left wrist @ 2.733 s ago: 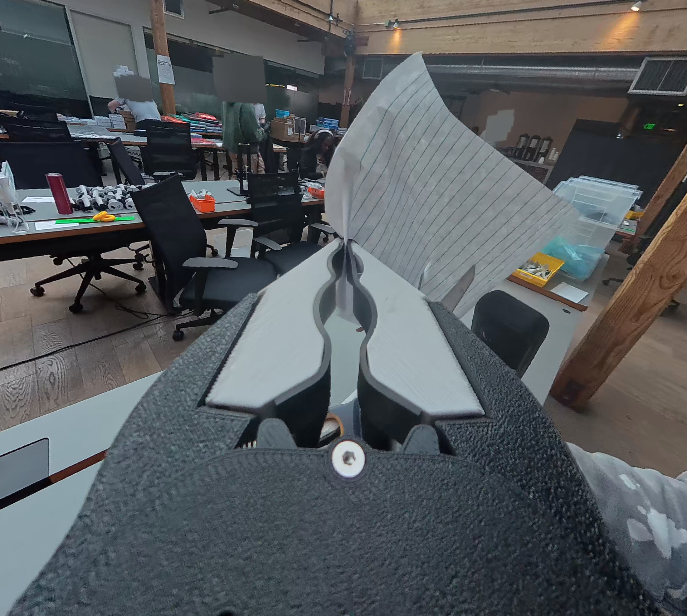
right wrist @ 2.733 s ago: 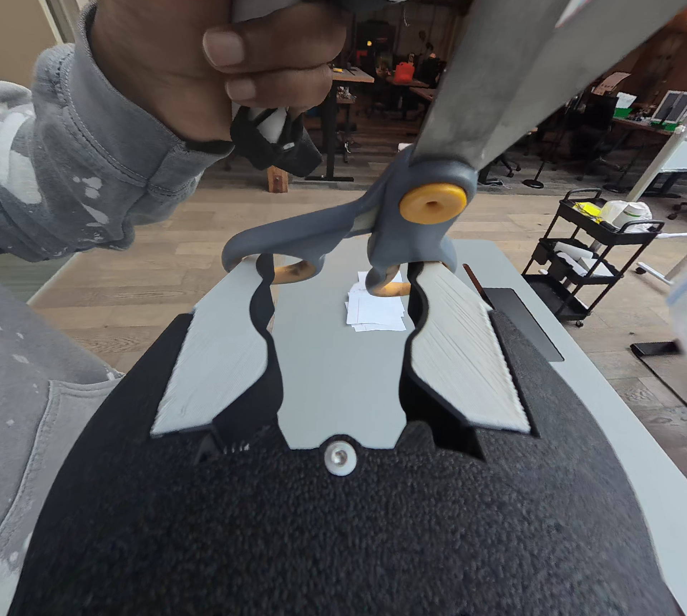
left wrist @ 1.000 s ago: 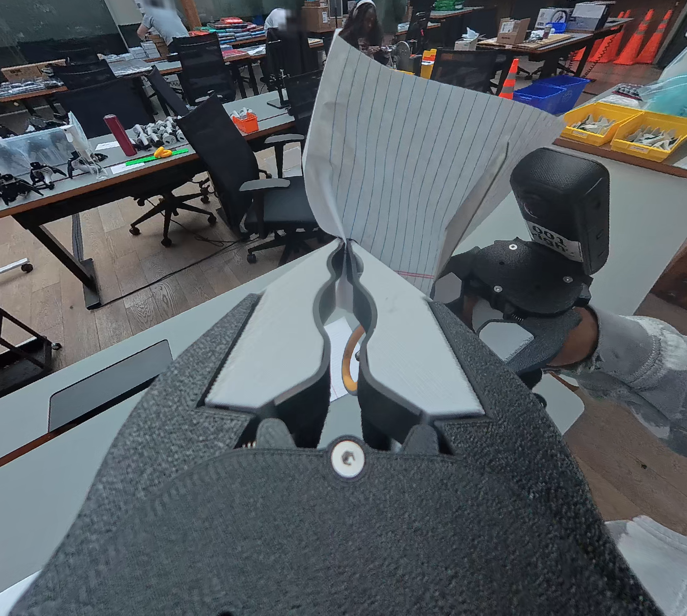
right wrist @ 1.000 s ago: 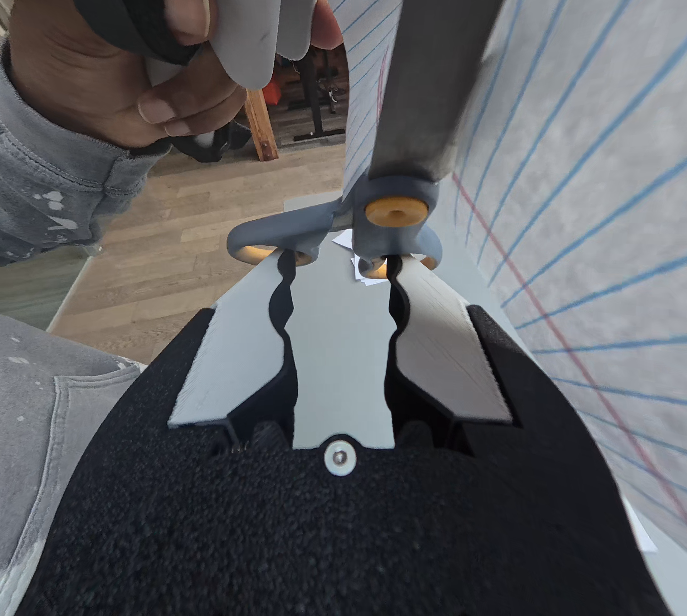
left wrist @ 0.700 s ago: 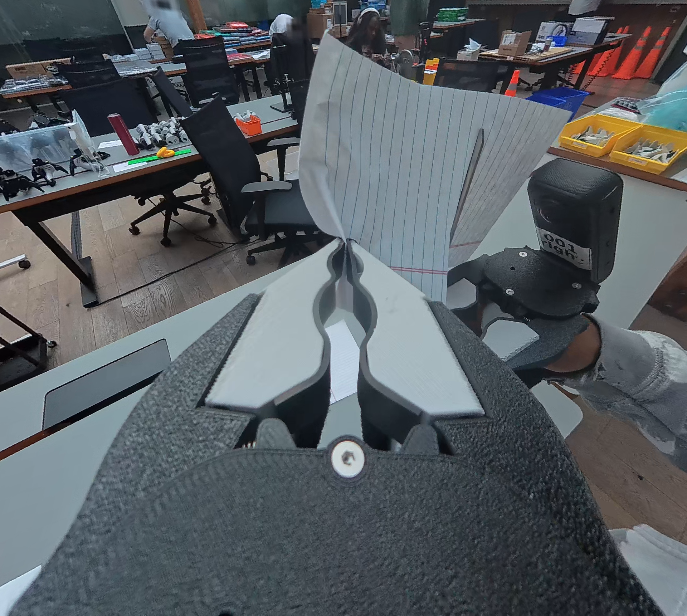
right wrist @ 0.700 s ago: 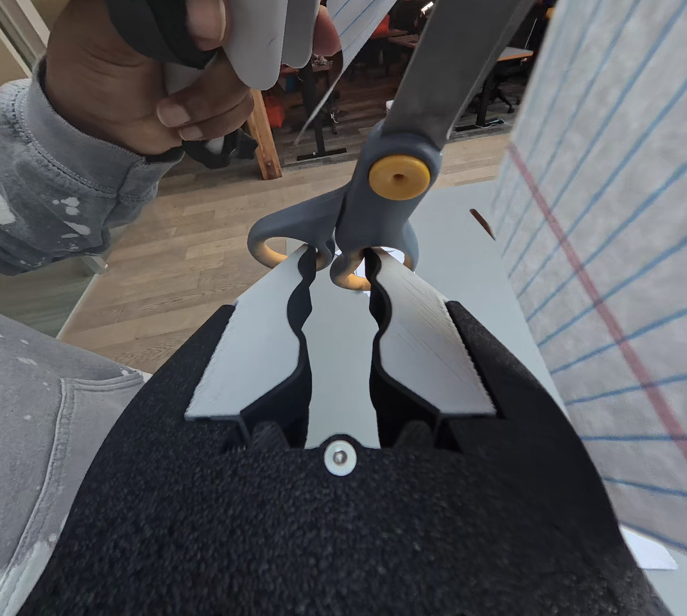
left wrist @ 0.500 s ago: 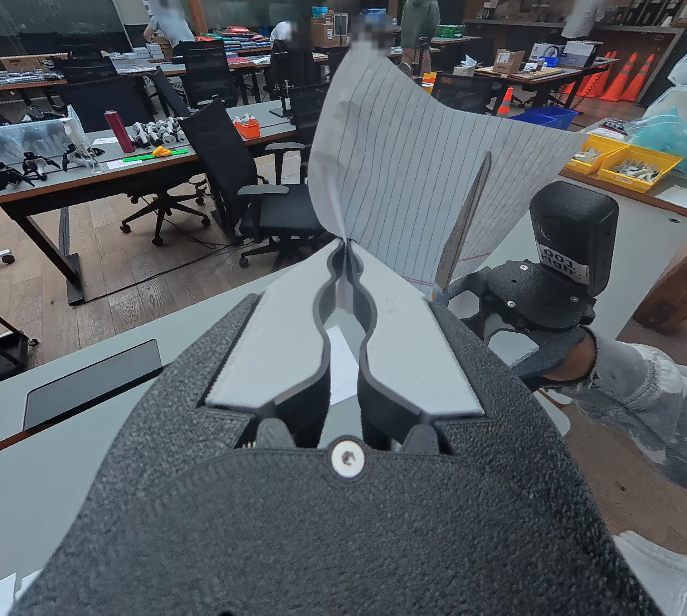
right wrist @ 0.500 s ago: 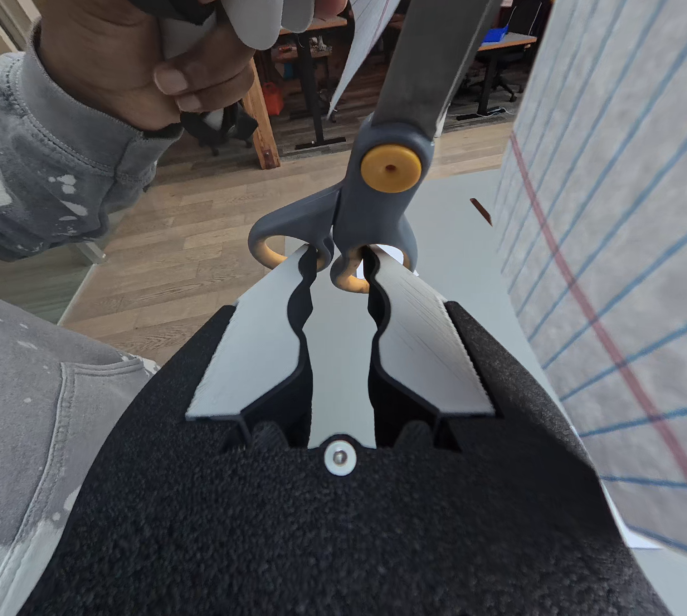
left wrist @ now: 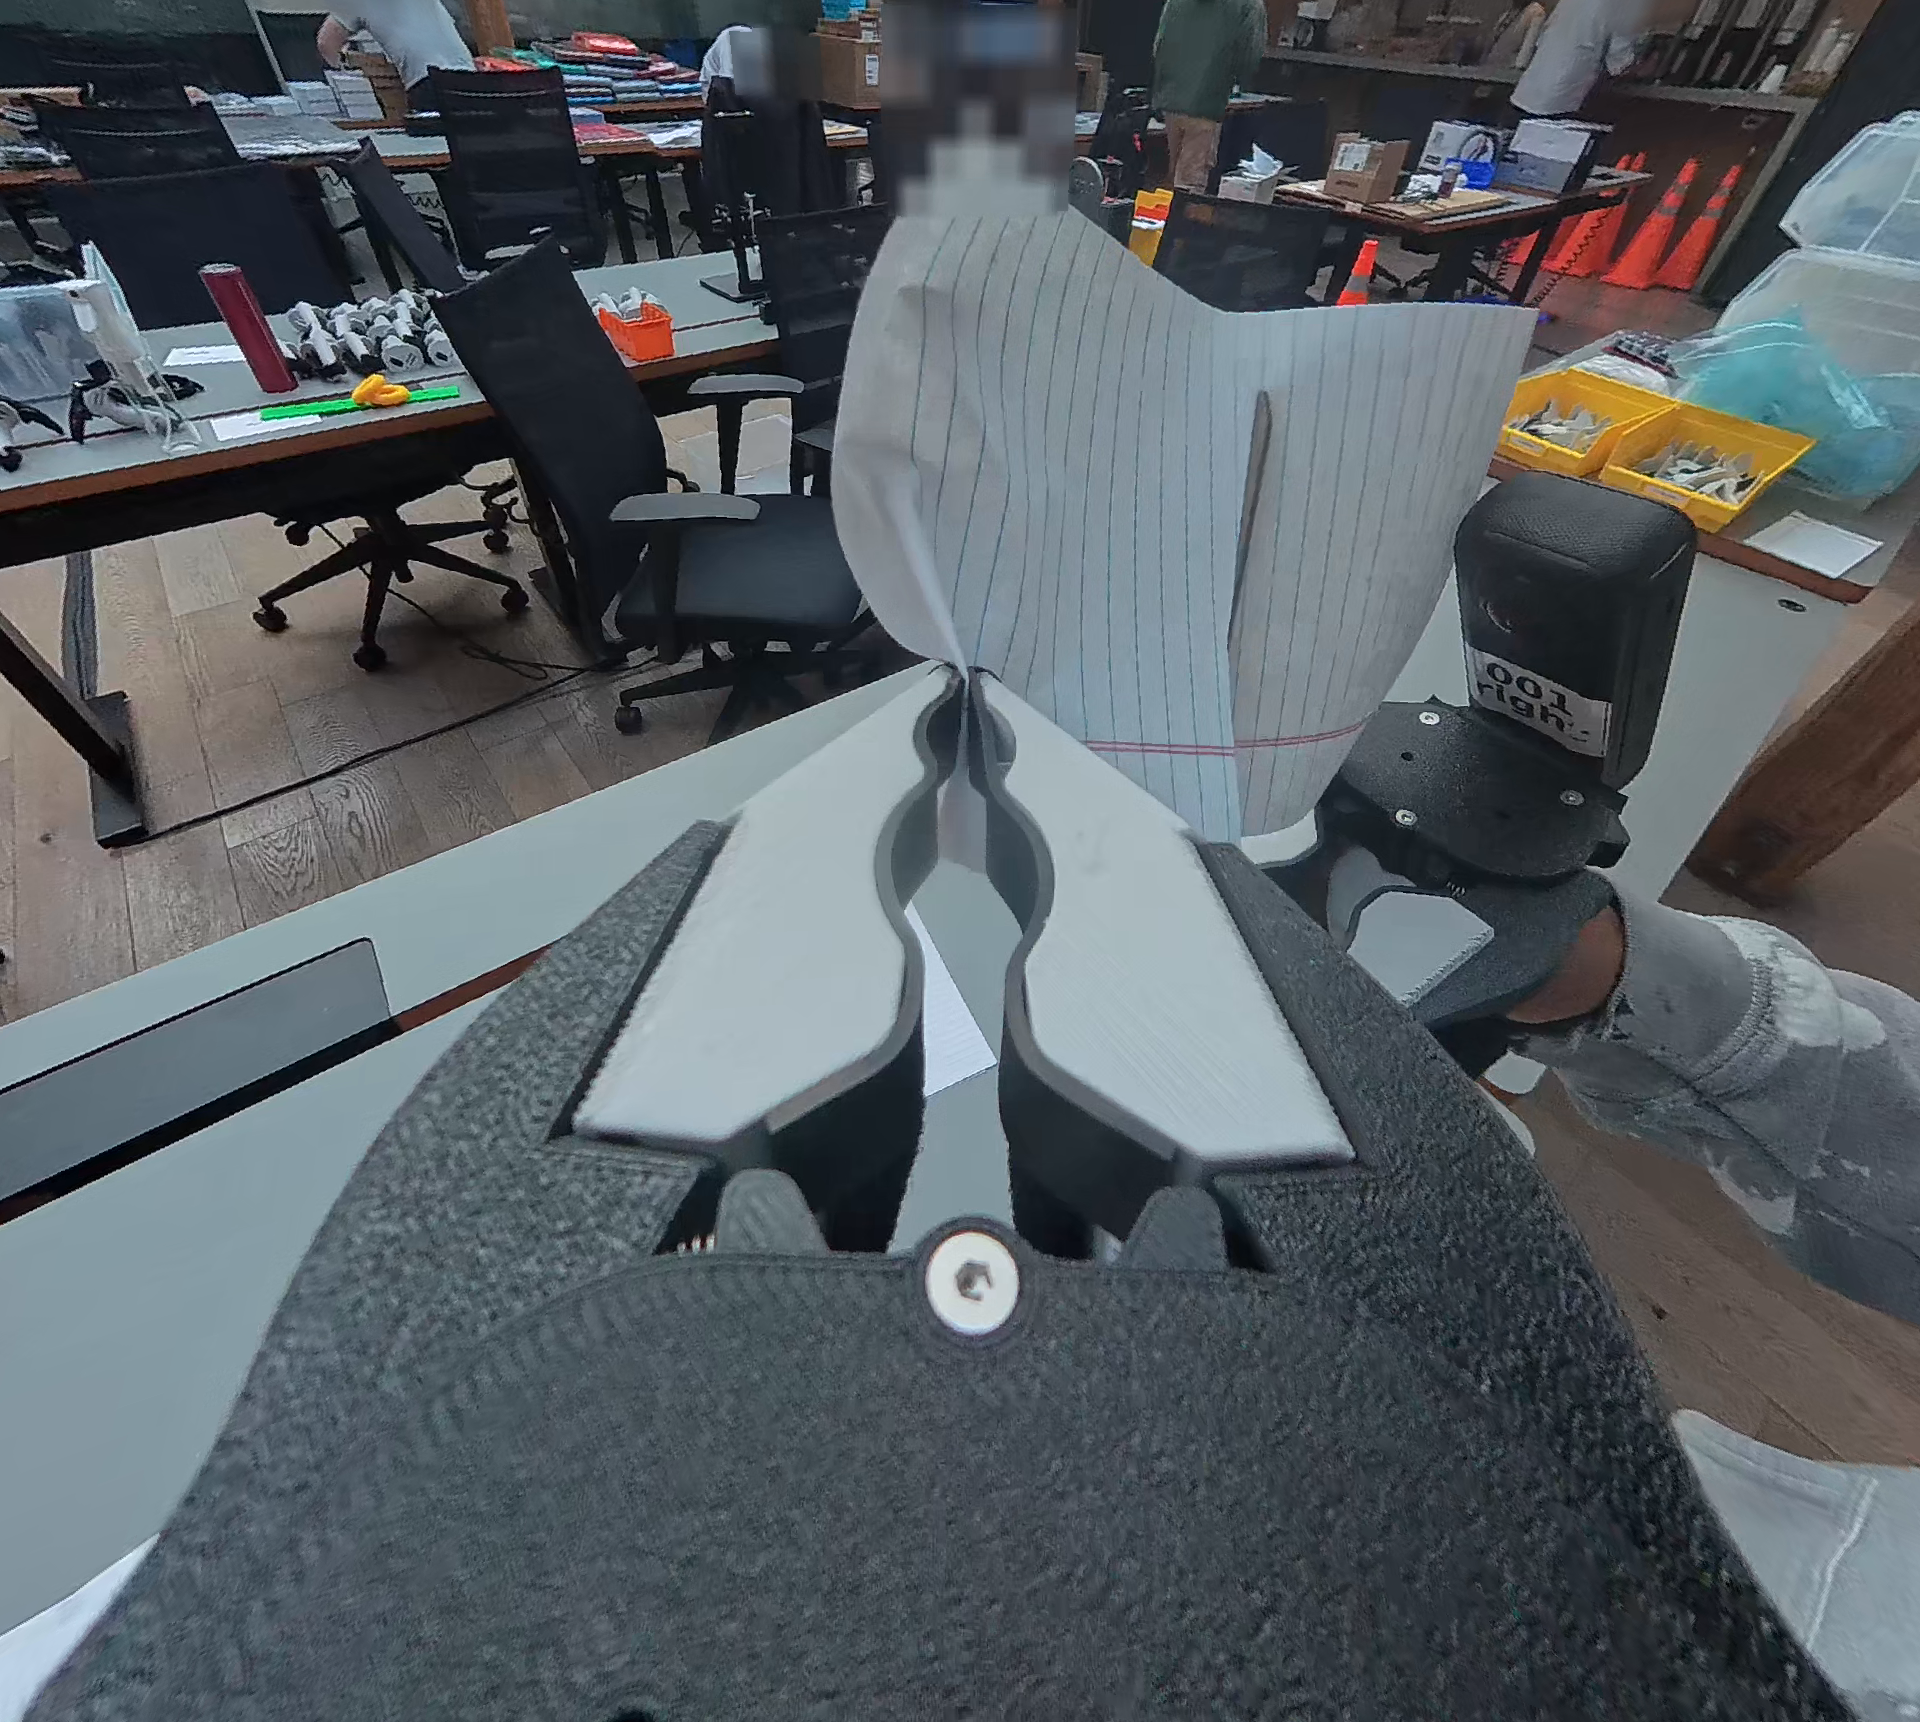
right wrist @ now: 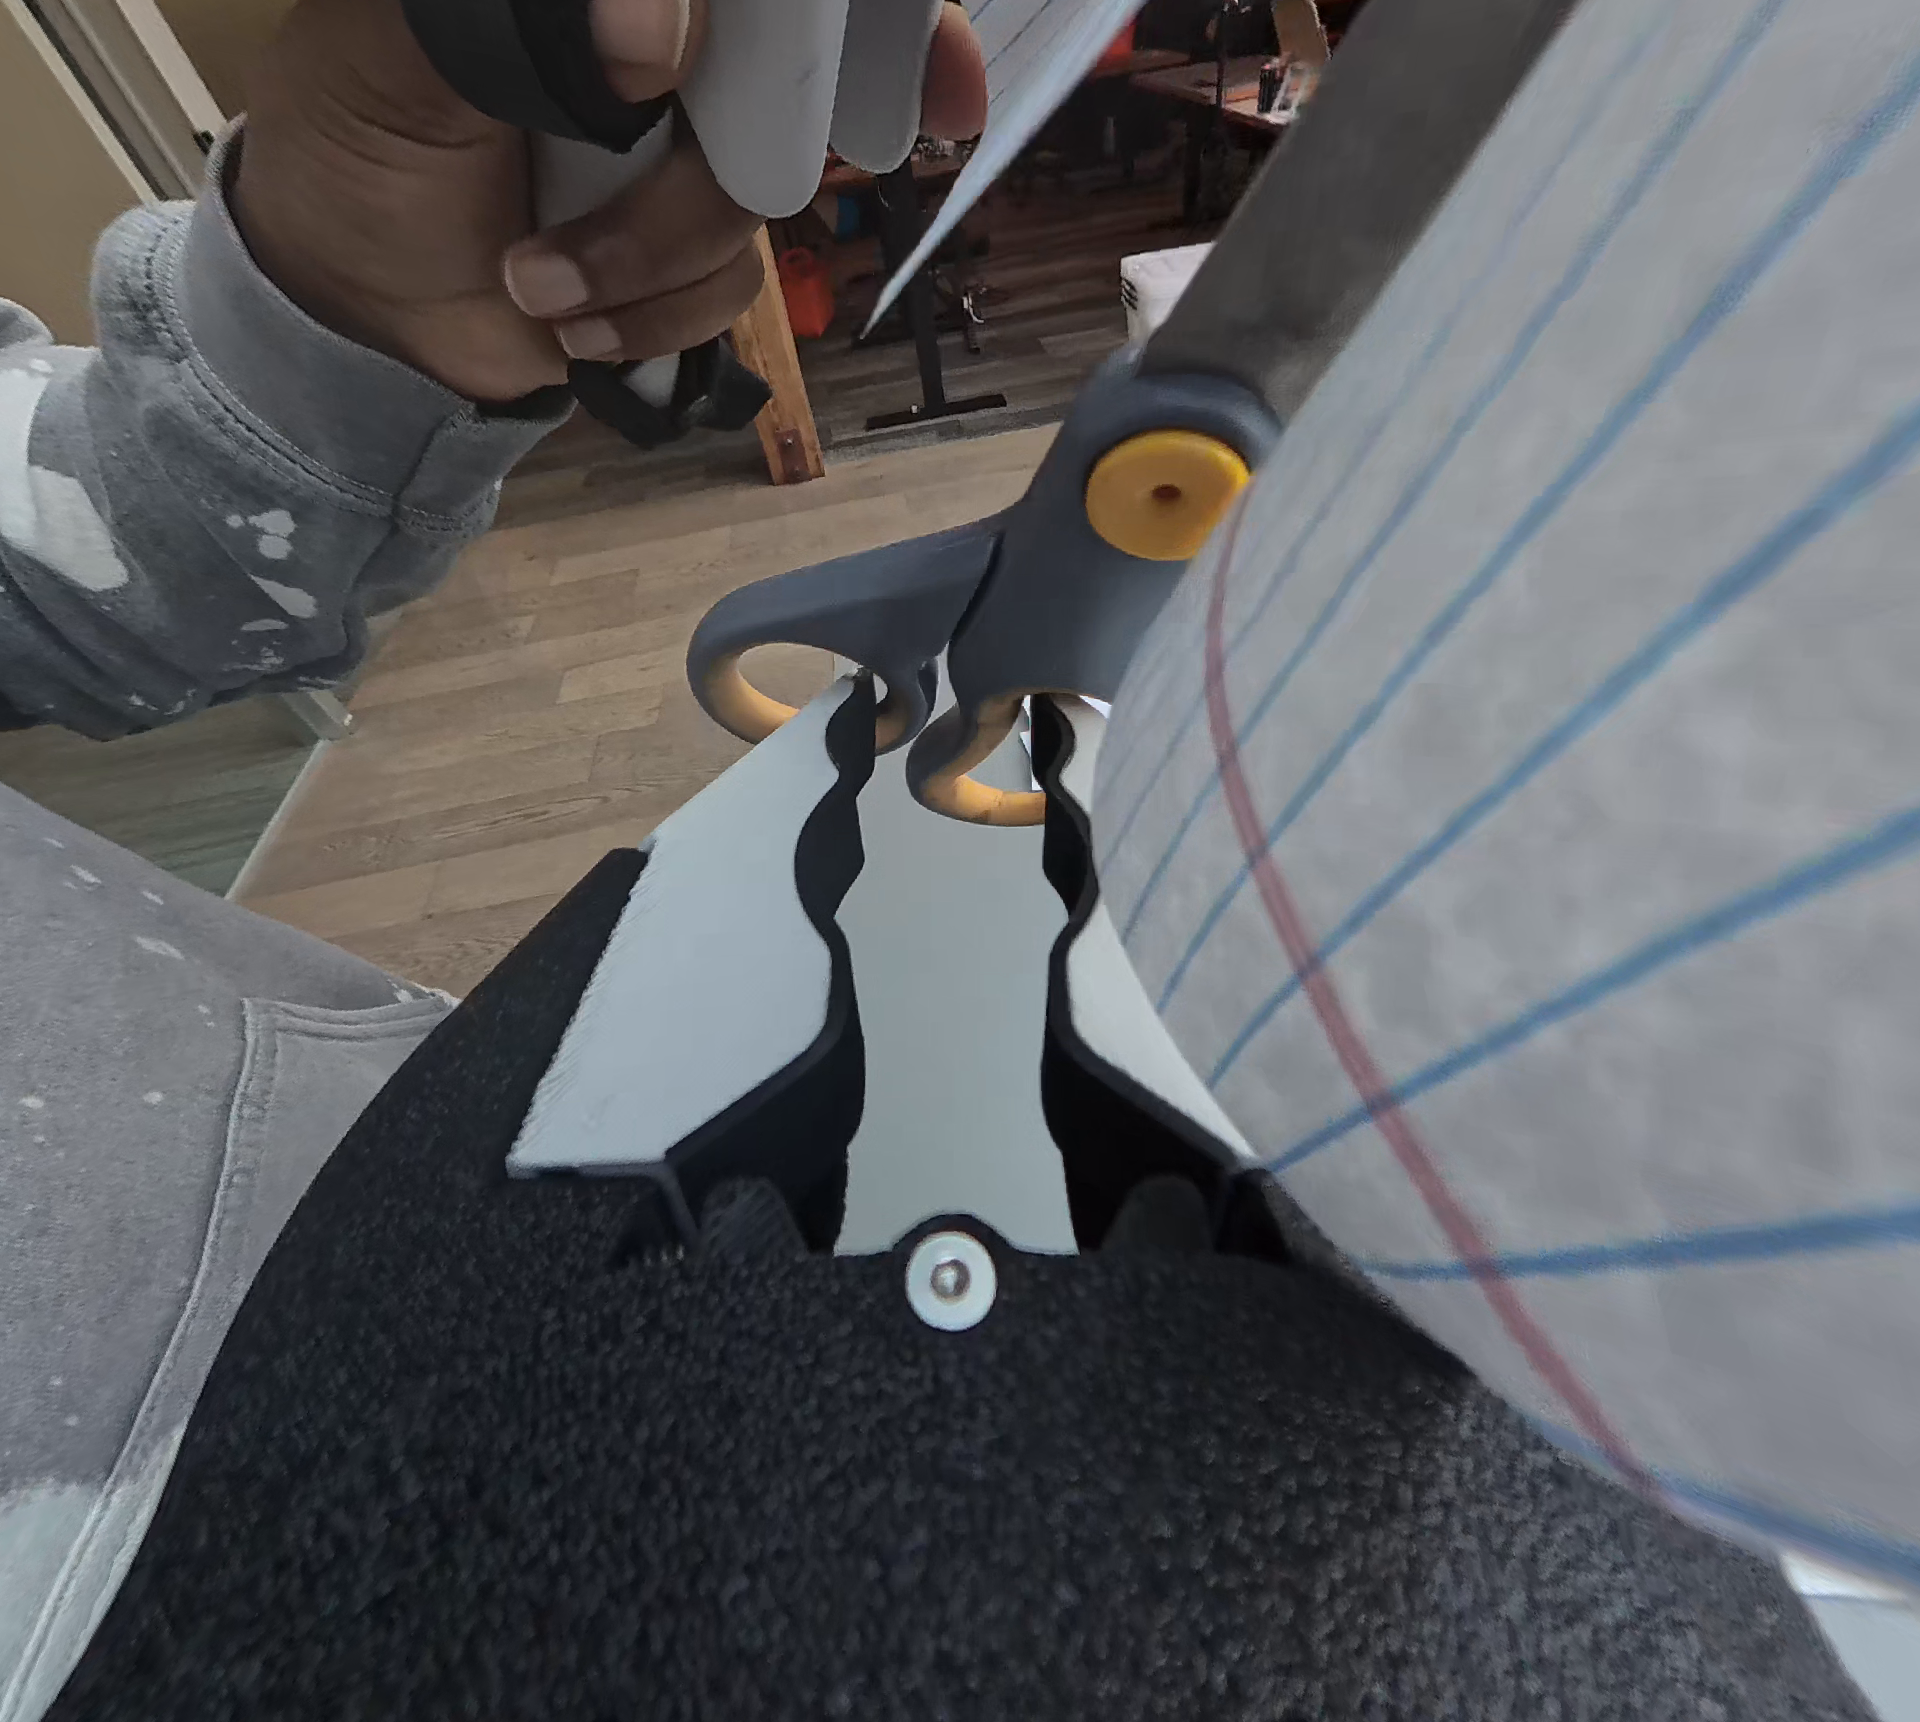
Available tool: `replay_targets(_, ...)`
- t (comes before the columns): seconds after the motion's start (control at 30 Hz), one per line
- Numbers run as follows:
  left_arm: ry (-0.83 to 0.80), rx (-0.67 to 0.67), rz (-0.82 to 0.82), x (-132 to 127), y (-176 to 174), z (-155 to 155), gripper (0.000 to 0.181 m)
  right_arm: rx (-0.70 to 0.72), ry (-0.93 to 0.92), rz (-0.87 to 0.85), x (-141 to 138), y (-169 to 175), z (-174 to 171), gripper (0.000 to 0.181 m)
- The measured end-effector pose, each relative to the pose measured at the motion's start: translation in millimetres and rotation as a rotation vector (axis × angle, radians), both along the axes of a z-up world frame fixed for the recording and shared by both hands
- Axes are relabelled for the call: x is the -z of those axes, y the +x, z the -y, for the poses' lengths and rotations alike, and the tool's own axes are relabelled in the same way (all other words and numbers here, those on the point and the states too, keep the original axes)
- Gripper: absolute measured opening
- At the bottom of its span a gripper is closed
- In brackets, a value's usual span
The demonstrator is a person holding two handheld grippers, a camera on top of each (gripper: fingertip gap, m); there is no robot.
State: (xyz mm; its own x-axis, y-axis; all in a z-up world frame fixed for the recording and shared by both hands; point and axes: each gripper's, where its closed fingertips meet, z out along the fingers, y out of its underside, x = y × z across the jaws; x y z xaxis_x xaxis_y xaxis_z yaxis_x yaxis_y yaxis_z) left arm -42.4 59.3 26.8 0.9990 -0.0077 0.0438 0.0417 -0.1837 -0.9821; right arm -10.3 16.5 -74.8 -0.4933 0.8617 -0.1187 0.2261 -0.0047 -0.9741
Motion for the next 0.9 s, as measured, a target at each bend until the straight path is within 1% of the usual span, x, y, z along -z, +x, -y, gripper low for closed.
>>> replay_targets(0.2, -0.002, 0.024, -0.025, -2, 6, -2, 0.0, -0.003, -0.017, -0.027, -3, -4, 1, 0.042)
replay_targets(0.43, 0.023, 0.068, -0.001, -13, 14, -3, 0.0, -0.004, -0.043, -0.106, -14, -9, 1, 0.044)
replay_targets(0.57, 0.067, 0.092, -0.002, -29, 21, 0, 0.0, -0.003, -0.057, -0.203, -26, -9, -1, 0.044)
replay_targets(0.67, 0.097, 0.119, -0.003, -44, 30, 4, 0.0, -0.001, -0.074, -0.329, -44, -5, -2, 0.043)
replay_targets(0.73, 0.117, 0.127, -0.017, -54, 35, 6, 0.0, -0.015, -0.082, -0.364, -51, -3, -1, 0.043)
replay_targets(0.9, 0.154, 0.143, -0.042, -73, 42, 11, 0.0, -0.057, -0.201, -0.469, -74, 7, 1, 0.044)
